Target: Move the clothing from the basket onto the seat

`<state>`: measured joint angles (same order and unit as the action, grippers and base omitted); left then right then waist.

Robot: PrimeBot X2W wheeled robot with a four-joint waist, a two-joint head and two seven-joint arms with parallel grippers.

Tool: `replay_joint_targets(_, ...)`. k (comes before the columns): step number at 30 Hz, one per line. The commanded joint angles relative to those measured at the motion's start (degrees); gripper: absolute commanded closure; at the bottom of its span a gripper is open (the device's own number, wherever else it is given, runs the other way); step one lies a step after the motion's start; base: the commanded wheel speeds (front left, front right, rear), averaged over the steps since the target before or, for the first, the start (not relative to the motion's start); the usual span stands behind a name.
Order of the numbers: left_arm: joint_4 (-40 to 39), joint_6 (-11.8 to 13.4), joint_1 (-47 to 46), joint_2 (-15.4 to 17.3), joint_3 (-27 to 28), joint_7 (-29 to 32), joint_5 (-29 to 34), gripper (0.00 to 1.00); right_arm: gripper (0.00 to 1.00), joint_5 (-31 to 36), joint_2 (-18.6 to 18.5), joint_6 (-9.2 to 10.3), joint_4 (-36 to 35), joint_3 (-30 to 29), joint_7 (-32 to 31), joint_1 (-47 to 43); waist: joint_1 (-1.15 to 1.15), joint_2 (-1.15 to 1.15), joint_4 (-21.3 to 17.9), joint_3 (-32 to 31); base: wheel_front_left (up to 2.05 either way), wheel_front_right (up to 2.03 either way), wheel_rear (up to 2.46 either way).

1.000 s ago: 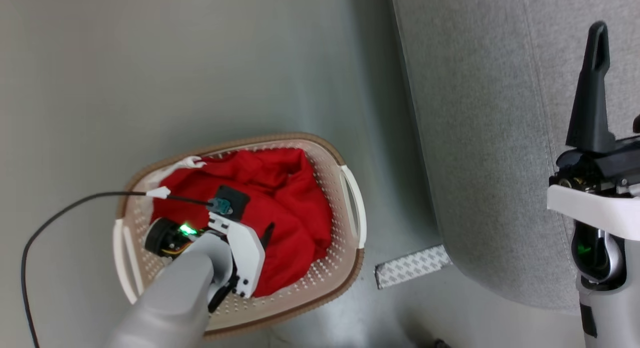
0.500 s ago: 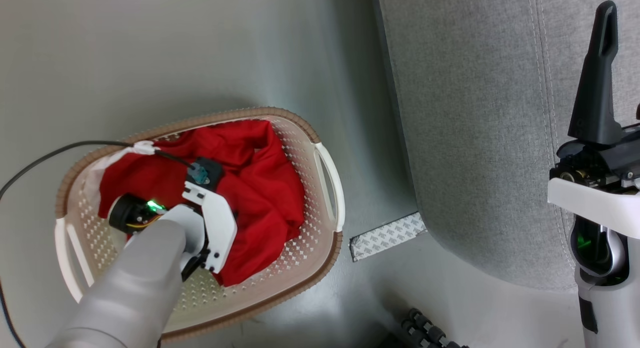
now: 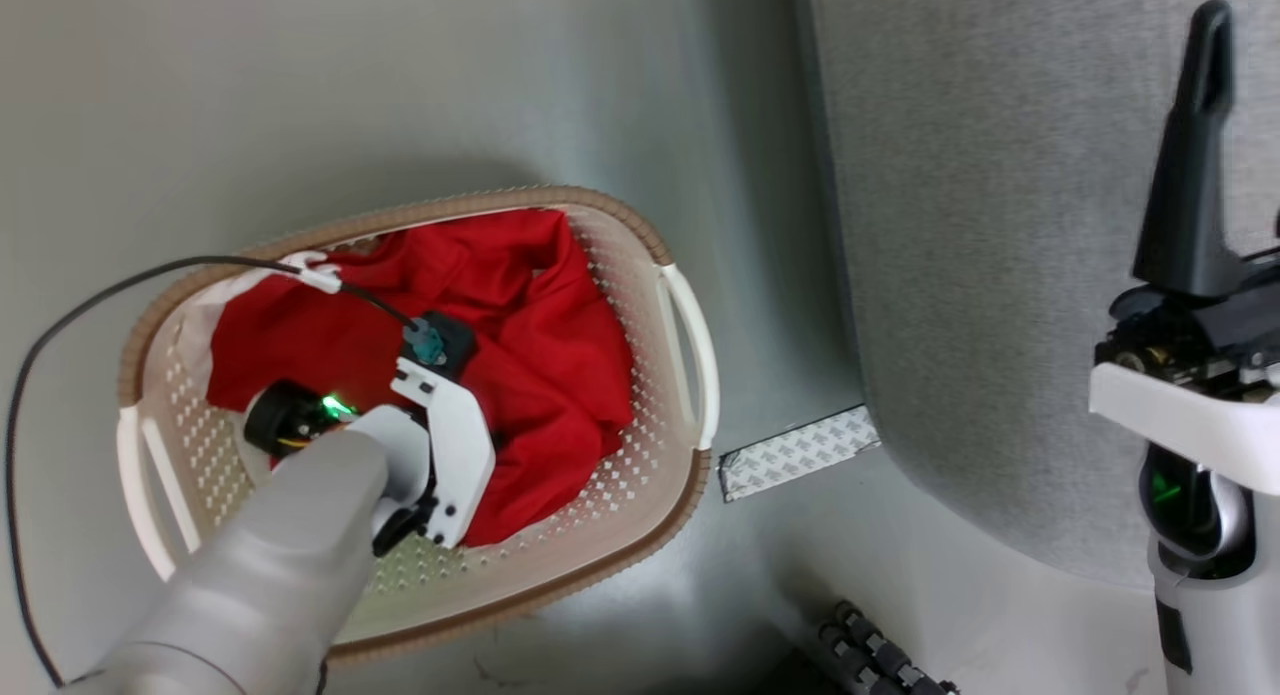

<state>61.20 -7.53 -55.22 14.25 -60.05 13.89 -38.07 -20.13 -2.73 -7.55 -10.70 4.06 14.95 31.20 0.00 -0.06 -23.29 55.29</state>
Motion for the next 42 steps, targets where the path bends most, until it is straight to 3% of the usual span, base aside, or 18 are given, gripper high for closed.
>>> replay_joint_targets(1, -0.77, 0.07, -0.9, 1.36, -0.98, -0.33, -1.5, 0.0, 0.0, 0.65, -0.03, 0.12, -0.1, 0.47, 0.11, -0.54, 0.0, 0.0, 0.63, 0.62, 0.06, 0.06, 0.06)
replay_joint_targets(4, -2.57, 0.06, -1.35, 2.15, -3.35, -1.93, -3.42, 0.0, 0.0, 0.72, -0.05, 0.12, -0.03, 0.75, 0.11, -0.36, 0.0, 0.0, 0.85, 1.04, 0.01, 0.01, 0.01)
replay_joint_targets(5, -3.19, 0.06, -1.55, 2.5, -4.24, -2.64, -4.12, 0.11, 0.0, 0.6, -0.06, 0.12, 0.06, 0.82, 0.11, -0.26, 0.0, 0.0, 0.83, 1.06, 0.0, 0.0, 0.0)
replay_joint_targets(7, -3.85, 0.06, -1.97, 3.02, -5.74, -3.57, -5.38, 1.0, 0.0, 0.24, -0.04, 0.12, 0.22, 0.98, 0.11, 0.02, 0.0, 0.0, 0.71, 0.96, 0.0, 0.0, 0.0)
replay_joint_targets(16, -5.61, 0.06, -2.89, 4.55, -10.65, -7.38, -10.56, 1.0, 0.0, -0.69, -0.03, 0.12, 1.11, 2.04, 0.11, 1.83, 0.0, 0.0, -0.54, -1.32, 0.0, 0.0, 0.0)
replay_joint_targets(20, -5.98, 0.06, -1.67, 3.53, -11.78, -9.19, -12.33, 1.0, 0.0, -0.32, -0.05, 0.12, 2.07, 1.86, 0.11, 1.59, 0.0, 0.0, 0.05, -4.71, 0.0, 0.0, 0.0)
replay_joint_targets(34, -9.06, 0.06, 5.72, -2.14, -13.28, -15.8, -16.94, 1.0, 0.0, 5.22, -0.08, 0.12, 7.03, 1.38, 0.11, -2.59, 0.0, 0.0, 6.4, -24.98, 0.0, 0.0, 0.0)
replay_joint_targets(42, -11.91, 0.06, 10.99, -3.77, -13.35, -21.03, -21.27, 1.0, 0.0, 6.94, -0.11, 0.12, 10.12, 1.4, 0.11, -5.95, 0.0, 0.0, 10.44, -36.56, 0.0, 0.0, 0.0)
